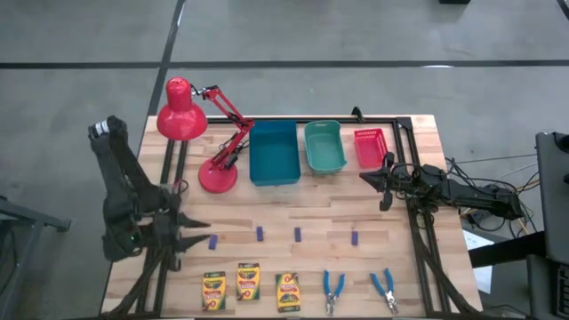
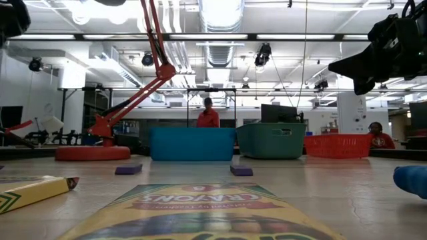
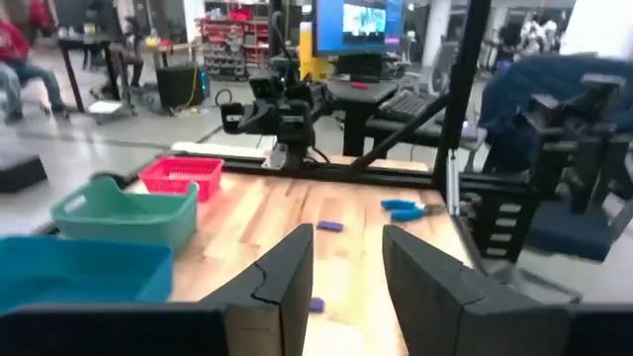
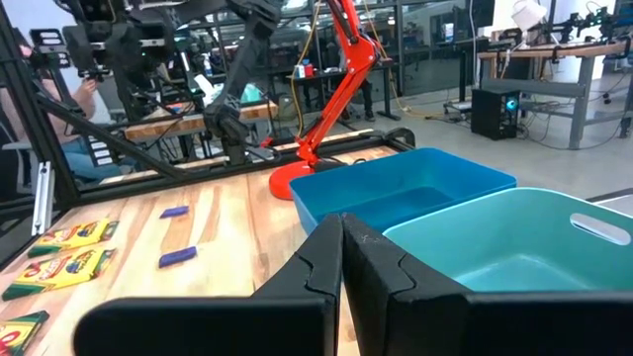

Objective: Pick & Place School Supplies
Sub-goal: Put the crayon box into the blue bin

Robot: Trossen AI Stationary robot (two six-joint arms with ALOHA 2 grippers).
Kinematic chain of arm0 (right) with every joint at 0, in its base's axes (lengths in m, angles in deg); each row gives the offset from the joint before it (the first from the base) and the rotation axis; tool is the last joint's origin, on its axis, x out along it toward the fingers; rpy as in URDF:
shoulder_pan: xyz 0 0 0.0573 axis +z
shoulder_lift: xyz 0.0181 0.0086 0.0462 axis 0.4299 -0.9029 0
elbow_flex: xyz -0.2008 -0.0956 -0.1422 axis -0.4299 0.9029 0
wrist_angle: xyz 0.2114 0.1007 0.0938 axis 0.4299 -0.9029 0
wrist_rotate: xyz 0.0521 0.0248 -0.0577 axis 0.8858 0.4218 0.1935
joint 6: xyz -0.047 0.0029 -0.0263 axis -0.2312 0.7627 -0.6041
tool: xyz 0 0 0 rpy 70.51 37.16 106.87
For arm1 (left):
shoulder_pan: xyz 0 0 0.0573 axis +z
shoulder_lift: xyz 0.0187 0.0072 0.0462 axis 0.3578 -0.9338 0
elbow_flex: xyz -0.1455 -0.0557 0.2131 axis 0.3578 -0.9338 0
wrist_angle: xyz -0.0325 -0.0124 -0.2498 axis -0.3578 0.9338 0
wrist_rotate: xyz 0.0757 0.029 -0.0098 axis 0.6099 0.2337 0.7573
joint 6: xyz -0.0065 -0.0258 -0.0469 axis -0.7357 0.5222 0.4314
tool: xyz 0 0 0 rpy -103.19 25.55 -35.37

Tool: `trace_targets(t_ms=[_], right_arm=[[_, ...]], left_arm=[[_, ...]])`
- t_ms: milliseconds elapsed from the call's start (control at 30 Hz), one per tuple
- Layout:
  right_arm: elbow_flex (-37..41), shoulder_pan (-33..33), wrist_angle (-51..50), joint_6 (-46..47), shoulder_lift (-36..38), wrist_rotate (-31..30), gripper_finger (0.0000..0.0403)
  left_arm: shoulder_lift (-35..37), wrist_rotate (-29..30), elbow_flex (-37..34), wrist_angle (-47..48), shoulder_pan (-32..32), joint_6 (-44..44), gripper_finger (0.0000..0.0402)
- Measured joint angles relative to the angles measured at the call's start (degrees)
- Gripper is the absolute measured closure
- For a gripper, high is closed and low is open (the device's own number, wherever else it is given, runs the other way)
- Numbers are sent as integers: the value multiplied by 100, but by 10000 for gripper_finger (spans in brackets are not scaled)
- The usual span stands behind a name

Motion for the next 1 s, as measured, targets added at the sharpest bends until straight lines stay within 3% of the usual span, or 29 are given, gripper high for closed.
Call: trace_targets(t_ms=[133,300,467,567,800,1000], right_arm=[[0,1,0,1,0,2,394],[0,-1,0,1,0,0,394],[0,0,0,0,0,2,394],[0,-1,0,1,0,2,394],[0,-1,0,1,0,2,394],[0,-1,0,1,2,2,394]], left_arm=[[-493,-26,126,48,-10,690,273],[-959,-212,388,72,-69,912,273],[-1260,-1175,566,311,-264,1044,273],[-1423,-1765,533,563,-416,1649,273],[-2049,-2276,427,662,-672,4144,273],[-2644,-2555,456,1274,-684,8053,273]])
